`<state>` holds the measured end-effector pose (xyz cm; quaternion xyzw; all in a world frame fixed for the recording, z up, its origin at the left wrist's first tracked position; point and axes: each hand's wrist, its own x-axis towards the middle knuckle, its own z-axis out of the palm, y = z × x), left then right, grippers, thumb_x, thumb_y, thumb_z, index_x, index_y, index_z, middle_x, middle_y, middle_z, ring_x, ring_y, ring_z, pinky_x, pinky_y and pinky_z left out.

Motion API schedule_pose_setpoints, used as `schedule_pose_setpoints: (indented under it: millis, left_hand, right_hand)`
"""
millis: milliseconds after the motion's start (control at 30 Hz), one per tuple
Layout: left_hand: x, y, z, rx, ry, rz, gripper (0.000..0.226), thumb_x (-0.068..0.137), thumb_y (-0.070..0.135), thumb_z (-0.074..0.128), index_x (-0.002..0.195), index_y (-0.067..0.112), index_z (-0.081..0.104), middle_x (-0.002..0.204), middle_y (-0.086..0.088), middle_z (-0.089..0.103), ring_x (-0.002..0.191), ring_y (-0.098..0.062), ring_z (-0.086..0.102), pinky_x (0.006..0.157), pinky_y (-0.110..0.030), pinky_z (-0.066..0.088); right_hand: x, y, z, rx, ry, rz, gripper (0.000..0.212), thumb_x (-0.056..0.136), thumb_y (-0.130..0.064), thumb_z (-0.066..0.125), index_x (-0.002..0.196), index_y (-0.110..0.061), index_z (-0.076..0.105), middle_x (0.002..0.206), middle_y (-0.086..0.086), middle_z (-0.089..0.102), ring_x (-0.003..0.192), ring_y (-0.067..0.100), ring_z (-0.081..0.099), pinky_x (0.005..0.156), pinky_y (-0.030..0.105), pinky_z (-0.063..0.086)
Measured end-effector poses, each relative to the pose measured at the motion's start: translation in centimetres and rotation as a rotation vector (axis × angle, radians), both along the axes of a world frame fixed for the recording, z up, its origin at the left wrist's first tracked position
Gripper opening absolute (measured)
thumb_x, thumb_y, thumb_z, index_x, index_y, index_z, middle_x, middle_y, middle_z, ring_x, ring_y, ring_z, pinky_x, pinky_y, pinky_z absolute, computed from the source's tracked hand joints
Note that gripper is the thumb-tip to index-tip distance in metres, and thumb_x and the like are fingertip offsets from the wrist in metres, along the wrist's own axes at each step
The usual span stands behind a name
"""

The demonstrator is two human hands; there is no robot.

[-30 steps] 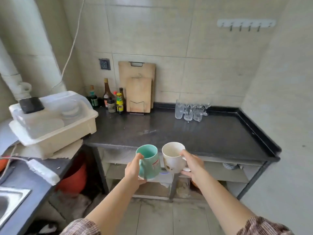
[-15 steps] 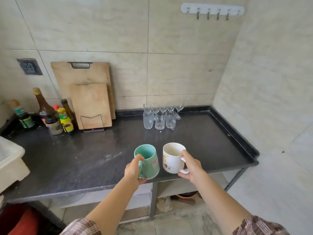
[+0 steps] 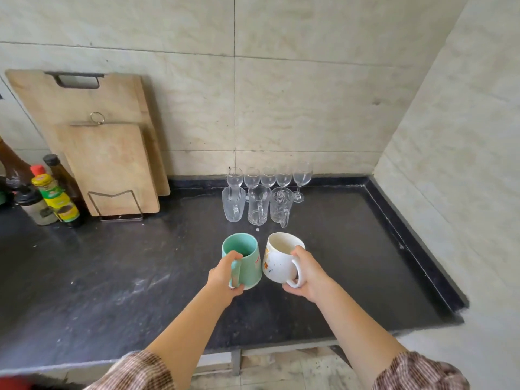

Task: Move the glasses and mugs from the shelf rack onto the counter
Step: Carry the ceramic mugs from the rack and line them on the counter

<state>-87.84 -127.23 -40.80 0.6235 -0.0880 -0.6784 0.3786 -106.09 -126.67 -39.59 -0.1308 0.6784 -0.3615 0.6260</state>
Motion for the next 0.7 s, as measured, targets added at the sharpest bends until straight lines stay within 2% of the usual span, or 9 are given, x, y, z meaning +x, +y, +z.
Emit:
schedule_pose_setpoints:
  millis: [167, 333, 467, 567, 633, 700]
  left_hand:
    - [-1.5, -4.4, -2.3, 0.026, -0.006, 0.084, 0.043, 0.079, 0.023, 0.071, 0.115, 0.014, 0.049, 0.116, -0.009, 0.047, 0.108, -0.032, 0.051, 0.091, -0.046, 0.052]
    - [-1.6, -7.8, -4.0, 0.027, -0.045, 0.151, 0.043, 0.078, 0.023, 0.072, 0.112, 0.011, 0.05, 0.098, -0.007, 0.053, 0.102, -0.032, 0.055, 0.085, -0.044, 0.053]
    - [-1.2, -9.4, -5.3, 0.035, -0.06, 0.173, 0.051, 0.074, 0.026, 0.075, 0.117, 0.011, 0.053, 0.116, -0.013, 0.056, 0.105, -0.032, 0.059, 0.078, -0.04, 0.057]
    - [-1.1, -9.8, -5.7, 0.027, -0.047, 0.183, 0.053, 0.075, 0.025, 0.074, 0.119, 0.01, 0.051, 0.113, -0.011, 0.053, 0.101, -0.031, 0.058, 0.066, -0.032, 0.054]
    - [-1.1, -9.8, -6.2, 0.021, -0.043, 0.191, 0.055, 0.076, 0.023, 0.074, 0.122, 0.008, 0.048, 0.107, -0.01, 0.051, 0.096, -0.029, 0.056, 0.065, -0.031, 0.053]
    - [-1.0, -9.6, -6.7, 0.015, -0.04, 0.184, 0.063, 0.074, 0.024, 0.076, 0.127, 0.009, 0.045, 0.114, -0.012, 0.052, 0.097, -0.029, 0.057, 0.067, -0.032, 0.054]
  right_hand:
    - [-1.5, -5.5, -2.2, 0.086, -0.004, 0.08, 0.043, 0.083, -0.031, 0.056, 0.124, -0.02, 0.048, 0.128, 0.01, 0.046, 0.115, 0.032, 0.051, 0.09, 0.047, 0.054]
    - [-1.3, -9.7, -4.4, 0.145, -0.016, 0.127, 0.044, 0.082, -0.03, 0.056, 0.123, -0.018, 0.047, 0.127, 0.011, 0.046, 0.113, 0.033, 0.052, 0.088, 0.047, 0.055]
    - [-0.7, -11.7, -6.1, 0.154, 0.013, 0.146, 0.051, 0.081, -0.031, 0.057, 0.128, -0.014, 0.047, 0.126, 0.015, 0.047, 0.11, 0.035, 0.053, 0.083, 0.047, 0.057]
    - [-0.5, -12.7, -7.1, 0.152, 0.035, 0.145, 0.051, 0.081, -0.03, 0.059, 0.127, -0.012, 0.046, 0.125, 0.015, 0.047, 0.107, 0.035, 0.053, 0.086, 0.046, 0.057]
    - [-0.4, -13.0, -7.6, 0.144, 0.026, 0.15, 0.051, 0.081, -0.03, 0.059, 0.127, -0.011, 0.046, 0.122, 0.015, 0.047, 0.101, 0.033, 0.053, 0.087, 0.045, 0.057]
    - [-0.1, -13.0, -8.1, 0.137, 0.013, 0.166, 0.052, 0.081, -0.03, 0.059, 0.127, -0.01, 0.046, 0.116, 0.014, 0.048, 0.091, 0.03, 0.053, 0.084, 0.043, 0.057]
